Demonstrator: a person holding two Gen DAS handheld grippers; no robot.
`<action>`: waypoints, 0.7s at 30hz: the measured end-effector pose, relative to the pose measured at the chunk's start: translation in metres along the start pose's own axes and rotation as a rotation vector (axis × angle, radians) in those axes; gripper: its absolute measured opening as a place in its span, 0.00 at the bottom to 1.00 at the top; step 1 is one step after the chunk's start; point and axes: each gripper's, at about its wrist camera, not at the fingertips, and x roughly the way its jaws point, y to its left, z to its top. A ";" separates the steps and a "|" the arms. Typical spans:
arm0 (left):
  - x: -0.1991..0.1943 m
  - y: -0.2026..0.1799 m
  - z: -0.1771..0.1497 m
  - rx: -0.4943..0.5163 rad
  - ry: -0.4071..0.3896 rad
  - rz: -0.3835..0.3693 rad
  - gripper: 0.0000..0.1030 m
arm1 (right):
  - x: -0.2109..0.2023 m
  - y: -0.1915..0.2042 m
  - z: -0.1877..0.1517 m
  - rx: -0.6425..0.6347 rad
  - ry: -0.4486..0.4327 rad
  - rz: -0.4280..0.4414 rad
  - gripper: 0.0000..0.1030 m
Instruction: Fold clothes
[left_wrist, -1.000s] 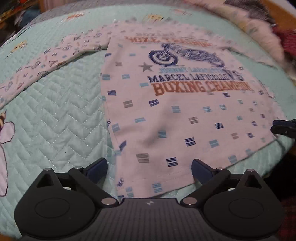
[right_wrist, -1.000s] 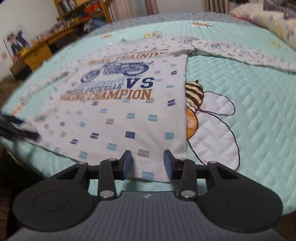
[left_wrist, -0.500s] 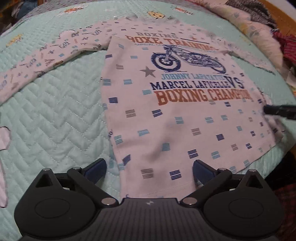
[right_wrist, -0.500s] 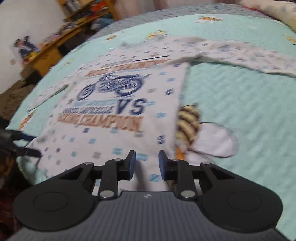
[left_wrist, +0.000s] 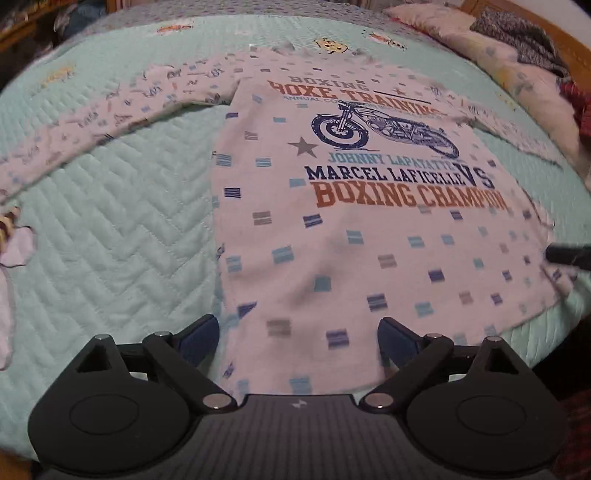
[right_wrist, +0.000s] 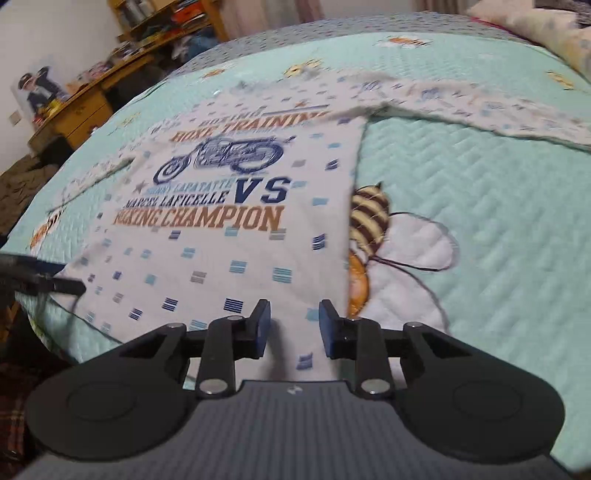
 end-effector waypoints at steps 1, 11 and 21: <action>-0.001 0.000 -0.002 -0.003 0.001 -0.002 0.92 | -0.006 0.005 0.001 -0.004 -0.018 0.015 0.32; -0.024 0.013 -0.020 -0.074 -0.015 -0.015 0.94 | 0.004 0.023 -0.020 -0.042 0.100 -0.011 0.31; -0.029 -0.007 0.015 -0.090 -0.063 -0.048 0.98 | 0.007 0.023 0.025 0.014 -0.084 0.038 0.47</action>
